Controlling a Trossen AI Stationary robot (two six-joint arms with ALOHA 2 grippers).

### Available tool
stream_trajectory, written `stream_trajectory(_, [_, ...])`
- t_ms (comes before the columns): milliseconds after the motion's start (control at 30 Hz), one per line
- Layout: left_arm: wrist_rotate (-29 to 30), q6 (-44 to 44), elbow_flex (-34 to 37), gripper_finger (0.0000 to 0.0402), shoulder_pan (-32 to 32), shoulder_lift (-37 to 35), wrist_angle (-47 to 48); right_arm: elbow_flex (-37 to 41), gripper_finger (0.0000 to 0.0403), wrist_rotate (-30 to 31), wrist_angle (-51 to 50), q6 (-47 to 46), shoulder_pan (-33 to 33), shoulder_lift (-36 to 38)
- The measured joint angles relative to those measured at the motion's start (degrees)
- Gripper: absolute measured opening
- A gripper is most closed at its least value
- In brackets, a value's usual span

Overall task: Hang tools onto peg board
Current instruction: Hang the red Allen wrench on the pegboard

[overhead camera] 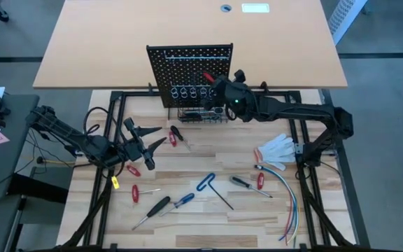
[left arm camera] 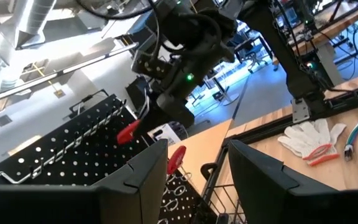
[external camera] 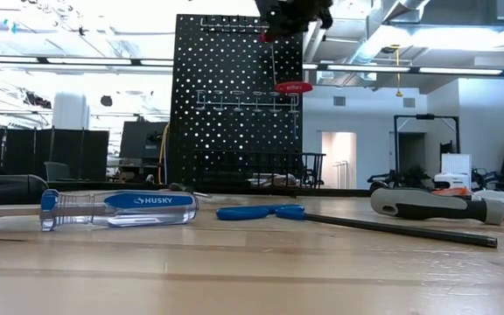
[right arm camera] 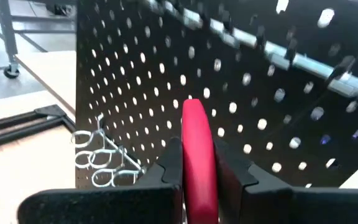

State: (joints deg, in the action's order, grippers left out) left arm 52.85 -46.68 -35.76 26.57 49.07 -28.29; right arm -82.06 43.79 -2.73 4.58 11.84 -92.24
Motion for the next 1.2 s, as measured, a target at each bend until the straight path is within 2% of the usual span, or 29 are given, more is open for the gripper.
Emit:
stream_trajectory(400, [0.0,0.0,0.0,0.0166,0.0,0.0,-0.1,0.0,0.0048,-0.6,-3.3,-3.9,2.1,-1.9])
stream_trajectory(633, [0.0,0.3,0.0,0.0166,0.0,0.0,-0.2,0.0,0.0048,-3.3,-5.2,-6.3,2.4,-1.9])
stream_trajectory(867, [0.0,0.4,0.0,0.0166,0.0,0.0,-0.3,0.0,0.0069,-4.2,-7.5,-8.2,3.4,-1.9])
stream_trajectory(1200, [0.0,0.4,0.0,0.0166,0.0,0.0,-0.3,-0.2,0.0068,-3.2,-1.6,-6.9,3.3,-6.3])
